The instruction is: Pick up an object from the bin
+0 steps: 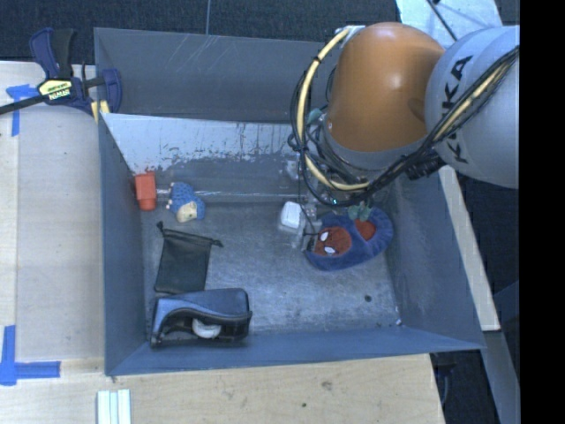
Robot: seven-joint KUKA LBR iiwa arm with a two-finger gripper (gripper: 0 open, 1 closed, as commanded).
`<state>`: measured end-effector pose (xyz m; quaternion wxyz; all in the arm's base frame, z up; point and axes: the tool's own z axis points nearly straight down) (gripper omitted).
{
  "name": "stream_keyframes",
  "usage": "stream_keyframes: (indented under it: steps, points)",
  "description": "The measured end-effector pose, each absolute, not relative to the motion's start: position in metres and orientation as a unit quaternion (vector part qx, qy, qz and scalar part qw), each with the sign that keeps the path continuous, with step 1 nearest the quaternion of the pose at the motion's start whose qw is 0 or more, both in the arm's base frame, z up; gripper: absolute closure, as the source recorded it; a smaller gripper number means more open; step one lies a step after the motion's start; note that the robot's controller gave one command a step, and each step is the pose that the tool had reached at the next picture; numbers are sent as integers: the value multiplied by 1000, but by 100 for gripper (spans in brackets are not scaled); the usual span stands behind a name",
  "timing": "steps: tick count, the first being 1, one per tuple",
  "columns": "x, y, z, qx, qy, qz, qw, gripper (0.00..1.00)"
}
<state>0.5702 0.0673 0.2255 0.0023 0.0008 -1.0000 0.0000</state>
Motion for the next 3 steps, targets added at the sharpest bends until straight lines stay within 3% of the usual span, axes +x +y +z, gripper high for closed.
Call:
stream_keyframes:
  steps: [1, 2, 3]
  points:
    - [595, 154, 171, 64, -998, -2, -1, 0]
    - [616, 209, 82, 181, -984, -1, -4, 0]
    - [618, 209, 85, 179, -984, -1, -5, 100]
